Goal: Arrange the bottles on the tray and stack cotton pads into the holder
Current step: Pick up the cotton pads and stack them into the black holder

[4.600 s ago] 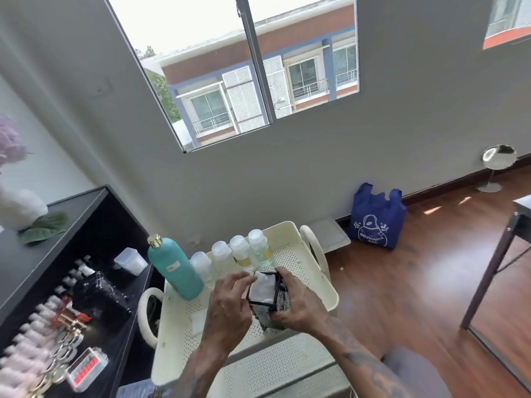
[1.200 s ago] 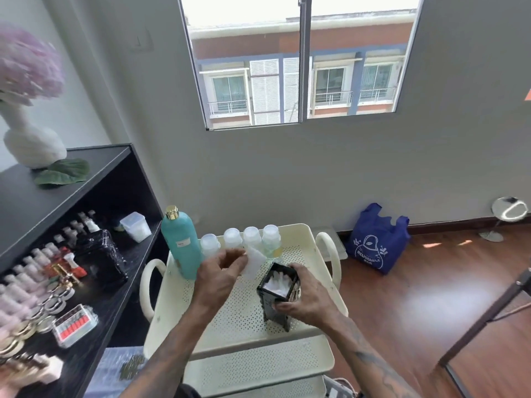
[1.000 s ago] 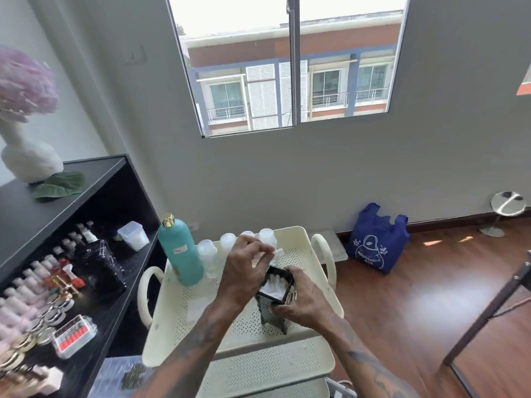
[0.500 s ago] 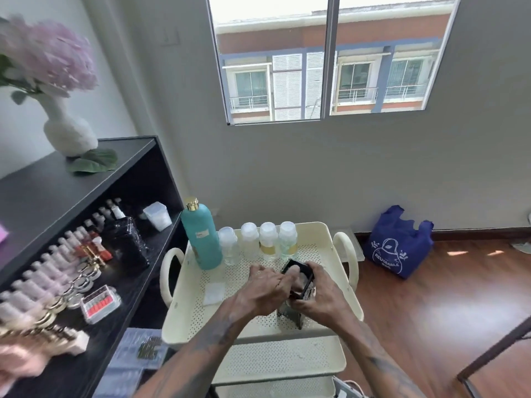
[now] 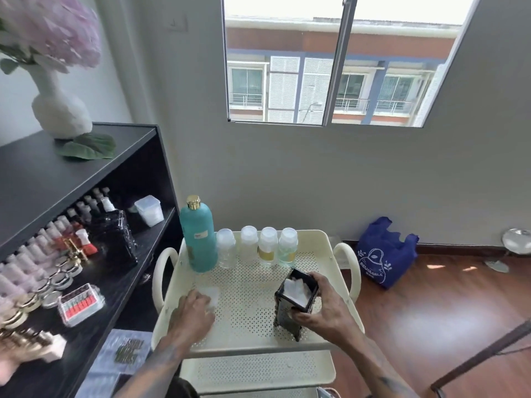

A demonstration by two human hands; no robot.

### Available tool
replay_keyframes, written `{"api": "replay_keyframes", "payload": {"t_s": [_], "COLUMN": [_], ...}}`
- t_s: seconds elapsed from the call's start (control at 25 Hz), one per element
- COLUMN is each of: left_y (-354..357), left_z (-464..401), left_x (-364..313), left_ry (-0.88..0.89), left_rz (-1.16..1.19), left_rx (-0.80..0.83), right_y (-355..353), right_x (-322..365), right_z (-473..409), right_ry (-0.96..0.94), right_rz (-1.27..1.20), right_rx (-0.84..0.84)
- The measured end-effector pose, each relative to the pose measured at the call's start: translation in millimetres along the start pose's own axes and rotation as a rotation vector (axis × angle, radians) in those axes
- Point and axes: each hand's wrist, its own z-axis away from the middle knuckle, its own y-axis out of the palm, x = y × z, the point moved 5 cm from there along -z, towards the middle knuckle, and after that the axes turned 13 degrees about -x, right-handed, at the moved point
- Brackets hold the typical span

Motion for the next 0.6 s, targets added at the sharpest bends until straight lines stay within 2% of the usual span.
{"api": "replay_keyframes", "payload": {"t_s": [0.08,0.24,0.36,0.48,0.6], "left_y": [3.3,-2.1,-26.3,-73.0,-116.1], "left_z": [-0.6,3.8,12.0,5.3,1.7], "left_x": [4.3,8.4,-18.2,-83.6,-152.4], "left_ry": [-0.027,-0.113,-0.16,-0.012,0.257], "left_rz": [0.044,0.161,0.498,0.729,0.84], "left_rx": [-0.101,-0.129,-0.116,-0.207,-0.313], "right_y": [-0.1,1.5,1.5,1.9,1.4], "right_x": [-0.1,-2.8,-3.6,-6.0,-5.8], "right_z": [0.0,1.3,2.1,2.2,1.9], "right_ry": [0.008,0.023,0.032,0.035,0.023], "right_rz": [0.002,-0.006,-0.015,-0.029,-0.044], "right_rx": [-0.006,-0.011,-0.012,0.003,0.005]}}
